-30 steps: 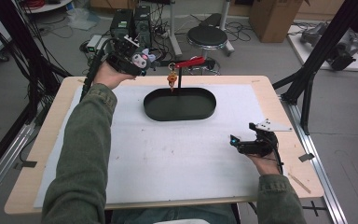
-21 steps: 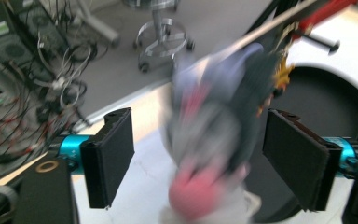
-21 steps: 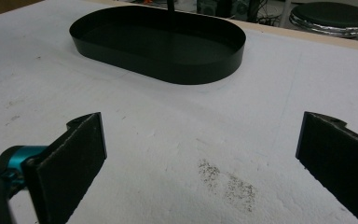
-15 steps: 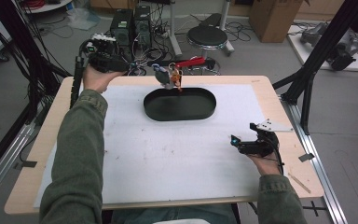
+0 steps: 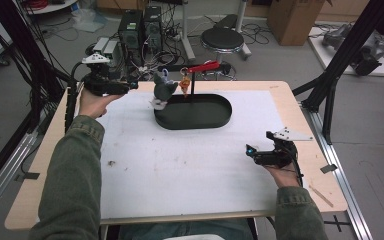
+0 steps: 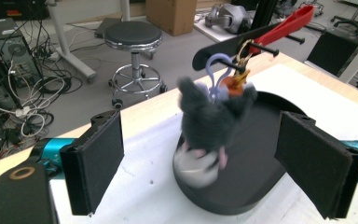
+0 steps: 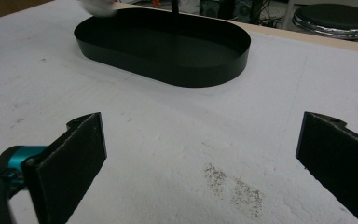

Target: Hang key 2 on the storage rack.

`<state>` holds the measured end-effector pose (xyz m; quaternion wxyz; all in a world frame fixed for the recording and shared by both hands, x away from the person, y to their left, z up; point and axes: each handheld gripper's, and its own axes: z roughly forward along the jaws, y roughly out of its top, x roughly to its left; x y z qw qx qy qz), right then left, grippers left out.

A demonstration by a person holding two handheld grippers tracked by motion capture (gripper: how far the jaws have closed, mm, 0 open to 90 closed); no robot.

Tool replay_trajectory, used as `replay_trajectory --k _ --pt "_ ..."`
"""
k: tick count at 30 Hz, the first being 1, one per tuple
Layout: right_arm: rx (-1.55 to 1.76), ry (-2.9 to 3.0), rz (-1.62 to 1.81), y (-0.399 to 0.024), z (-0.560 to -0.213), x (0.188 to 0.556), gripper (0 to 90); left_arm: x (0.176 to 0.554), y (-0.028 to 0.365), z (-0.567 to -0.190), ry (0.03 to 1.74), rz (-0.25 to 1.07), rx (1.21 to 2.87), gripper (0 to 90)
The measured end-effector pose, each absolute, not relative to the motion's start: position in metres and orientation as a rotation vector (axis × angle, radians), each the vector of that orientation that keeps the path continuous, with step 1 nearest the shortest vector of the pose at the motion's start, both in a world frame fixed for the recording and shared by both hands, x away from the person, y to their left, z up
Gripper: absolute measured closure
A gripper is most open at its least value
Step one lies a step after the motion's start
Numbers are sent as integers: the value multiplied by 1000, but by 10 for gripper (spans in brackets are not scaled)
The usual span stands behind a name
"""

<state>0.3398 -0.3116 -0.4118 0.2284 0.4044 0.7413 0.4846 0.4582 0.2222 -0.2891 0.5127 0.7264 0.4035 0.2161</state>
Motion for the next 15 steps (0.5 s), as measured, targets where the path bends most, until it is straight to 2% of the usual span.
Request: replay_trajectory --k 15 --pt "1108 2045 1327 -311 -412 340 5 432 227 -309 955 545 1794 150"
